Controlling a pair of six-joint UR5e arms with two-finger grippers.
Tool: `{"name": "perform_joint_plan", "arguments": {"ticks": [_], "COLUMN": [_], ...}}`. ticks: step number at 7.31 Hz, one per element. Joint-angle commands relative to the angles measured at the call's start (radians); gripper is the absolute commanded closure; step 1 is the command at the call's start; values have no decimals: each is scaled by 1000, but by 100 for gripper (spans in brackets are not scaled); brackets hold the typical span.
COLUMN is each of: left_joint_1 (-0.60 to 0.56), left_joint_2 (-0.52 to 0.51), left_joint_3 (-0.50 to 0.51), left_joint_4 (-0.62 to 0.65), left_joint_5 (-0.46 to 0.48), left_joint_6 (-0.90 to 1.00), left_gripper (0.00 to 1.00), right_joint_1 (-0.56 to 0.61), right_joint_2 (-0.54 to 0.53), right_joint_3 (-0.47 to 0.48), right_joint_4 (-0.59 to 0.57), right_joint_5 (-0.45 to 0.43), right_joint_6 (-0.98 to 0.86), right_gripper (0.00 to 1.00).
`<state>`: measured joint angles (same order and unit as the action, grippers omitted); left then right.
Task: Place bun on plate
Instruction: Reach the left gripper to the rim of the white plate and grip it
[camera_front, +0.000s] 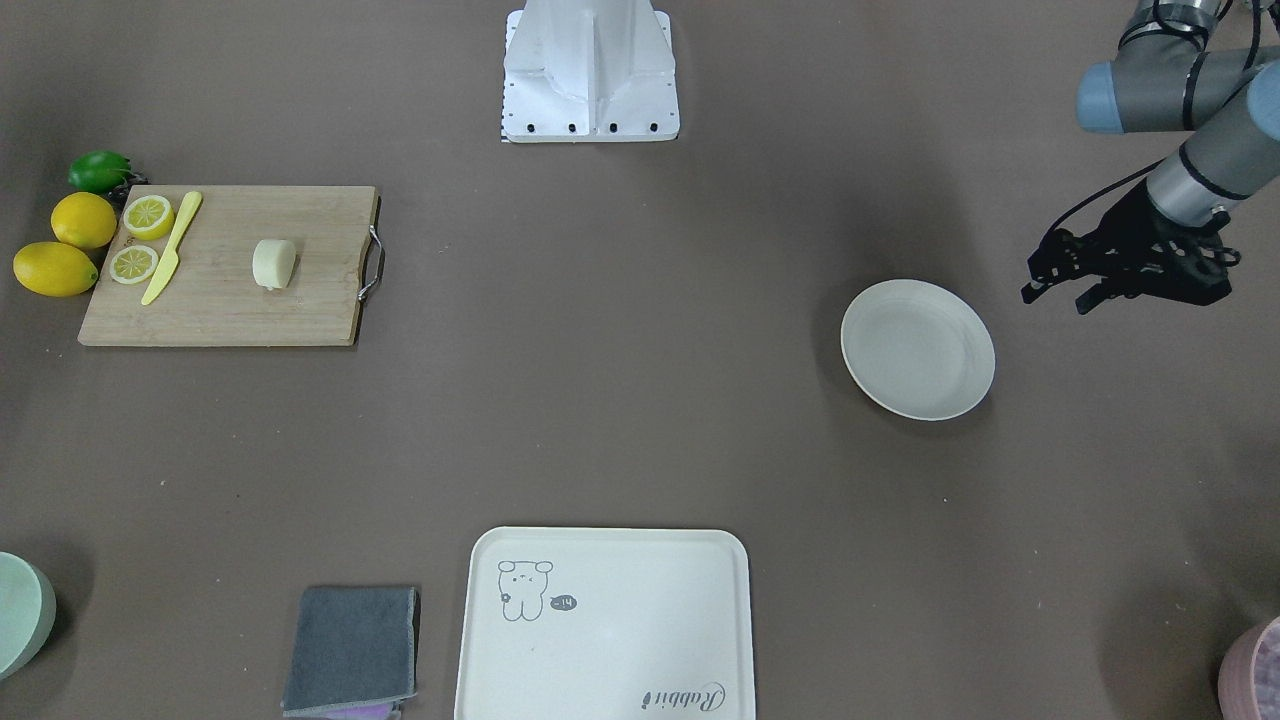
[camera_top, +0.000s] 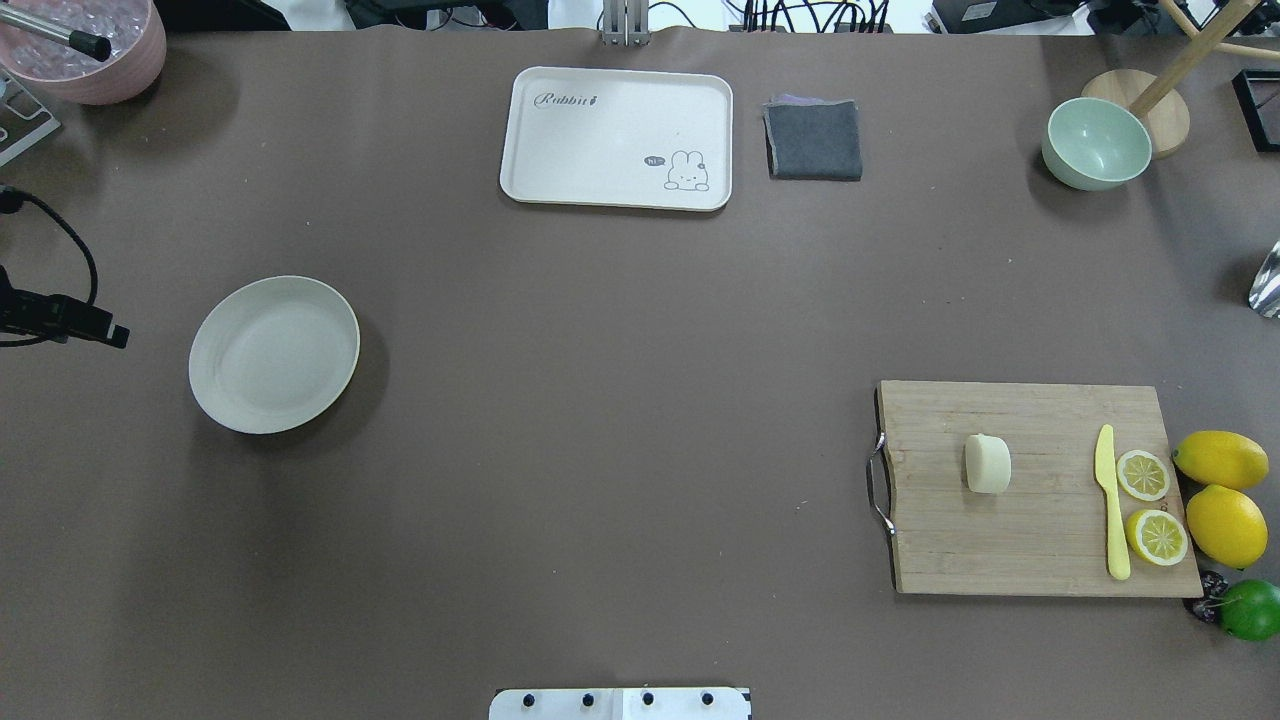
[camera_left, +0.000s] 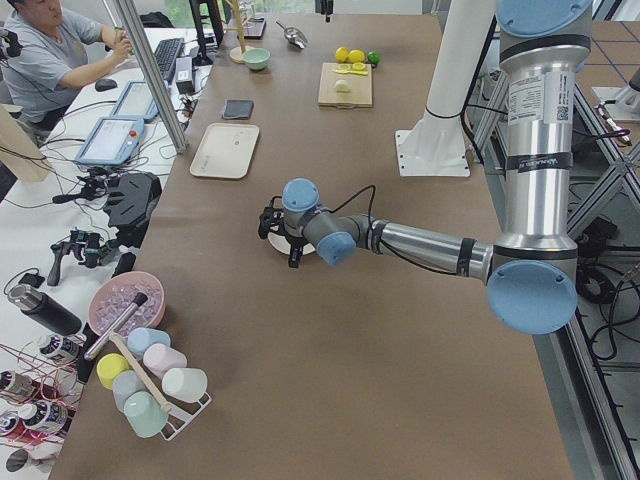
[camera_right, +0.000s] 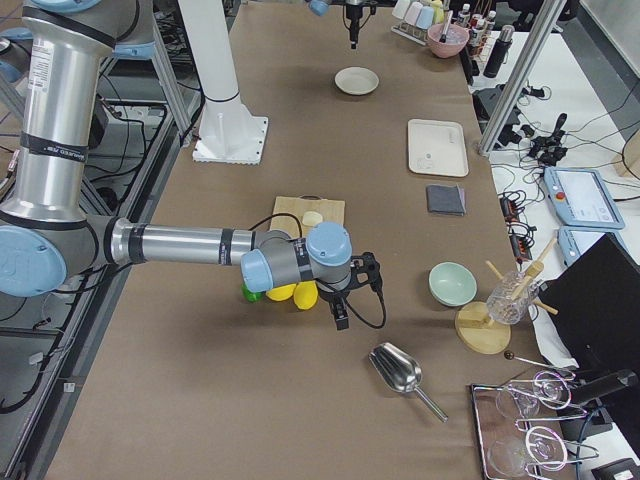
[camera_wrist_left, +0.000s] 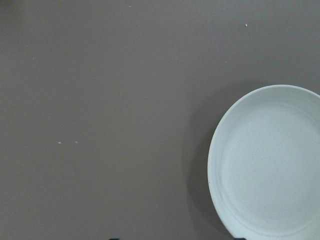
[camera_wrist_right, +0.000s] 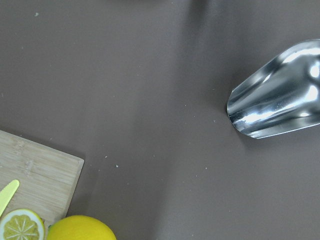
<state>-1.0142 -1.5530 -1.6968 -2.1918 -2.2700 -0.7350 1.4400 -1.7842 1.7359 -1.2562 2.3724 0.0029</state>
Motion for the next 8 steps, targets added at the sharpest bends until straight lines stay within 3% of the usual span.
{"name": "perform_joint_plan", "arguments": {"ticks": [1,4,5,7,8], "left_joint_1": [40,80,88,89,89], "left_joint_2": [-129,-165,-165,-165,-171], "left_joint_3": [154,189,199,195,187], "left_joint_4": [-17,-17,-19,-31,-20], "left_joint_5": [10,10,10,10,-3], "left_joint_6": [-27,-50,-50,-55,-63], "left_gripper": [22,31,44,100,100], "right_joint_1": [2,0,2,0,0], "right_joint_2": [-3,-1,-1,2,2], "right_joint_3": [0,-1,1,5,13], "right_joint_4": [6,4,4,6,6], "right_joint_5": [2,5,7,8,14], "right_joint_6": [-3,3,3,5,5], "right_gripper": [0,0,0,0,0]}}
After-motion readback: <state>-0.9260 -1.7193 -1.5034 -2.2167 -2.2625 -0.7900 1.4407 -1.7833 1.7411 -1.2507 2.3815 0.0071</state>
